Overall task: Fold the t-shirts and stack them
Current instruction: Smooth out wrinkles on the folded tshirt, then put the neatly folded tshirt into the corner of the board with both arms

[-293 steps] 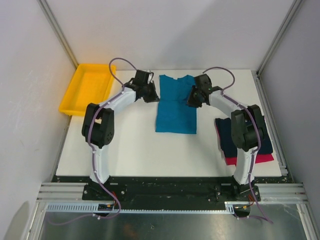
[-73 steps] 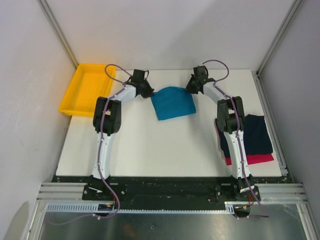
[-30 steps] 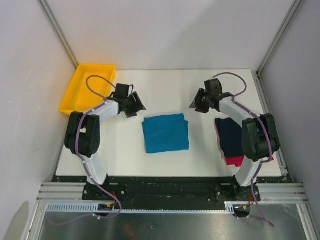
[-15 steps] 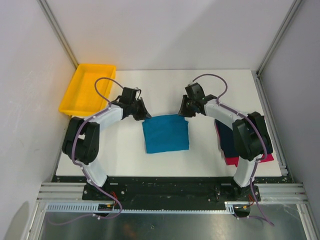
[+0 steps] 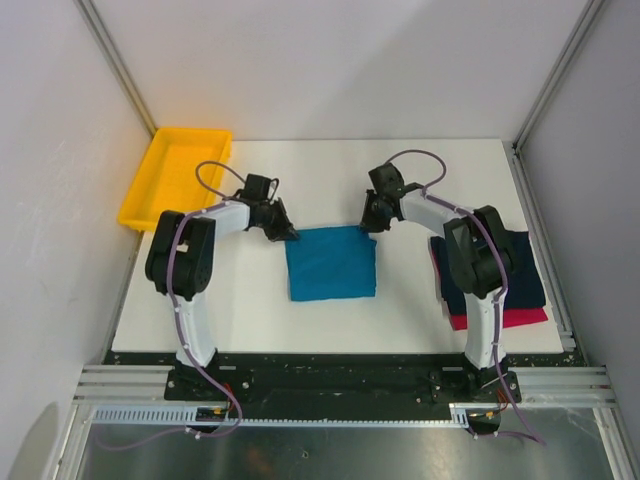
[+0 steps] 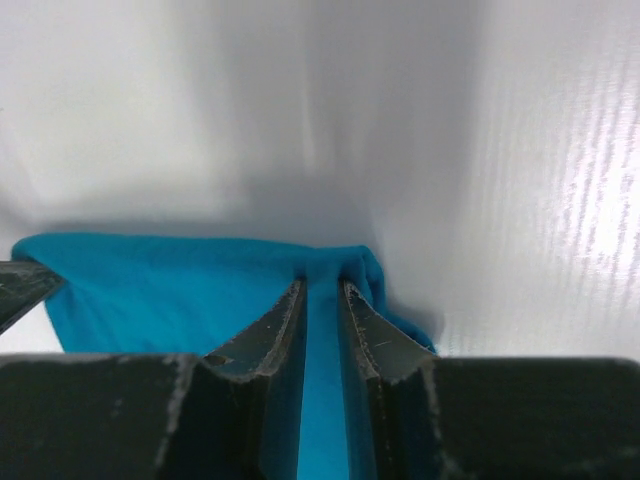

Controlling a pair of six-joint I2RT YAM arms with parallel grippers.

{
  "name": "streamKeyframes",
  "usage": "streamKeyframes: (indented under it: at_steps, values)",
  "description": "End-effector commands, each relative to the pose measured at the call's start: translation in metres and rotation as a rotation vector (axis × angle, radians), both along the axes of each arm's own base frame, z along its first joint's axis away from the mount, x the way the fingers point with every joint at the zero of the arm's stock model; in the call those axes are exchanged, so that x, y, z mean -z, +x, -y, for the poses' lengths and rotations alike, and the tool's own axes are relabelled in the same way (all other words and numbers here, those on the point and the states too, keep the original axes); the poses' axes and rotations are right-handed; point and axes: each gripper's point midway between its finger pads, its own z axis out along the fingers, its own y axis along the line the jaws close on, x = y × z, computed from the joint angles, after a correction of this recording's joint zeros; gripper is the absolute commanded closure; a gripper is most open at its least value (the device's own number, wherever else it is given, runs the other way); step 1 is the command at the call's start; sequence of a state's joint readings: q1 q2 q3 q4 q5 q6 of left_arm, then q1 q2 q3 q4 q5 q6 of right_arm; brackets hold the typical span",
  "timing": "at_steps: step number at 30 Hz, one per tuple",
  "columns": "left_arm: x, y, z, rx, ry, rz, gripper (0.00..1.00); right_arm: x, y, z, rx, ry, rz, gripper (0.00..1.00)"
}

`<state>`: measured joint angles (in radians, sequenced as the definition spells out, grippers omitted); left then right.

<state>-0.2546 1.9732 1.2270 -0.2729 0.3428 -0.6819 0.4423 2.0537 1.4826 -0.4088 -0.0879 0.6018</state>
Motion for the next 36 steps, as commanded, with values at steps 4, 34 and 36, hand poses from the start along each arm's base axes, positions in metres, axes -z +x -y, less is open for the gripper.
streamKeyframes:
  at_steps: [4, 34, 36]
  values:
    - [0.0, 0.019, -0.014, -0.029, 0.019, 0.019, 1.0, 0.004, 0.01, 0.018, 0.047, -0.042, -0.035, 0.77]
    - [-0.02, -0.045, -0.032, 0.002, 0.057, 0.033, 0.53, -0.107, -0.074, 0.088, 0.152, -0.147, 0.139, 0.58]
    - [-0.012, -0.043, -0.031, 0.003, 0.065, 0.015, 0.53, -0.11, -0.083, 0.094, 0.159, -0.151, 0.143, 0.58]
